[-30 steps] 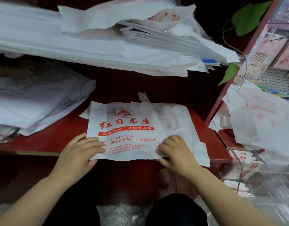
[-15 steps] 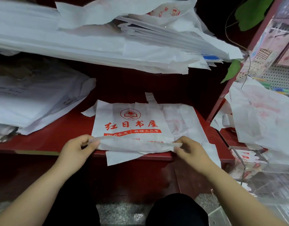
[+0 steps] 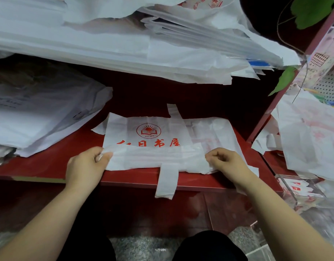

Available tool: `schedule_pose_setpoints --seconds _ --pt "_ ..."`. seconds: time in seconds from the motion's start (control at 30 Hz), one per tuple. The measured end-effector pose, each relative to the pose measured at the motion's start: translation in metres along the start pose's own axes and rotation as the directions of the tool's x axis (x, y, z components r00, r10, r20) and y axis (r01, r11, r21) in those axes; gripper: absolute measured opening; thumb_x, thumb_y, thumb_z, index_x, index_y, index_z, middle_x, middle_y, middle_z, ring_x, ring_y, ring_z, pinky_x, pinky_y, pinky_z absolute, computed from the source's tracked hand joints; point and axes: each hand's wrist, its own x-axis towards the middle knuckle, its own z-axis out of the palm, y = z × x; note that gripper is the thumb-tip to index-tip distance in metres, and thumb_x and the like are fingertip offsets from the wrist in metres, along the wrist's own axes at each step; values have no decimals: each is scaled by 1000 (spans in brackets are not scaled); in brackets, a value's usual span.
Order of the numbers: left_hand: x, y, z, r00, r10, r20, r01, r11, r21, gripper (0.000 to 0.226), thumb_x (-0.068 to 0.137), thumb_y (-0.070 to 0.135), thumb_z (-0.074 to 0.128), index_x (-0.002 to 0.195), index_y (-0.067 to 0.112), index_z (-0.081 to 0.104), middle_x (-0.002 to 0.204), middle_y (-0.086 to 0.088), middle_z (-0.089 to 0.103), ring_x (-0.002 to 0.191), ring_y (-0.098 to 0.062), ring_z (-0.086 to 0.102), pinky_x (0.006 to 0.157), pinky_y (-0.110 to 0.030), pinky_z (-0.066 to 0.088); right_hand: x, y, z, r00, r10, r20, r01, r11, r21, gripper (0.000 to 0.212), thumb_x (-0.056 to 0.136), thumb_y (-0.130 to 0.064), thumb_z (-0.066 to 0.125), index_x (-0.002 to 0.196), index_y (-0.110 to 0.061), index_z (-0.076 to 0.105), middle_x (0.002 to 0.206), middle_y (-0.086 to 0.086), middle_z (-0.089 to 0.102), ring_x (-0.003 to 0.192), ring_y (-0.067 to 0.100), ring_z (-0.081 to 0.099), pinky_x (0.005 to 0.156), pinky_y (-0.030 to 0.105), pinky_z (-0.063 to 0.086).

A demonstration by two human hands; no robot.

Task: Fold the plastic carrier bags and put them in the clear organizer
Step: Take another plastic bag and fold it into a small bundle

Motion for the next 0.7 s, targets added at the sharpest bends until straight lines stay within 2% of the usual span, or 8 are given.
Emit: schedule_pose_setpoints --seconds 0.1,0.17,0.23,0.33,0.43,0.53,0.6,0.7 --pt "2 -2 2 1000 -29 -3 29 999 27 27 88 28 58 76 4 60 58 -14 49 67 -35 51 56 -34 33 -1 3 -5 995 -77 56 91 950 -298 9 87 -13 61 94 -17 63 89 -9 62 85 6 55 70 4 37" --pt "3 -4 6 998 -45 -39 47 998 52 25 88 31 57 79 8 59 55 -5 45 71 -34 51 55 -31 29 -2 13 -5 974 -173 146 225 786 -576 24 89 -19 58 112 -15 63 117 -12 57 110 5 50 92 10 31" --pt "3 -4 9 995 -70 -69 74 995 63 23 89 33 56 87 10 62 58 -1 46 77 -34 52 59 -30 29 0 21 -4 963 -185 194 268 687 -675 37 93 -30 51 128 -18 53 140 -9 43 131 6 34 109 21 13" --pt "3 -5 10 992 -87 -86 94 993 76 24 89 33 54 97 12 63 63 0 48 83 -33 53 65 -31 31 9 21 -8 980 -79 185 180 752 -634 54 84 -48 39 132 -24 47 146 -10 32 137 4 21 112 27 -1" --pt "1 -4 7 994 -66 -82 69 997 45 19 90 30 54 93 13 62 66 -4 53 78 -29 52 64 -30 29 15 7 -7 994 -1 107 33 955 -295 25 91 -32 50 115 -29 58 136 -9 47 128 1 33 116 29 9" --pt "-2 -3 3 995 -59 -77 60 998 8 14 90 28 55 87 16 60 70 -6 57 74 -26 52 59 -30 27 21 -3 5 999 17 32 -10 981 -193 22 88 -26 59 109 -21 63 116 -5 59 110 5 48 95 19 36" --pt "-3 -2 2 996 -59 -63 58 998 -19 14 90 28 54 85 15 59 72 -7 59 73 -26 52 58 -31 28 26 -8 18 1000 9 23 -1 941 -338 8 83 -25 63 85 -17 64 94 -1 60 98 14 50 85 26 40" --pt "-4 -1 -1 998 -51 -46 49 998 -29 23 90 28 54 86 6 60 77 -12 62 76 -29 53 63 -35 33 29 -17 30 1000 5 -24 -10 978 -208 20 81 -14 63 78 5 61 79 12 58 78 16 49 63 18 39"
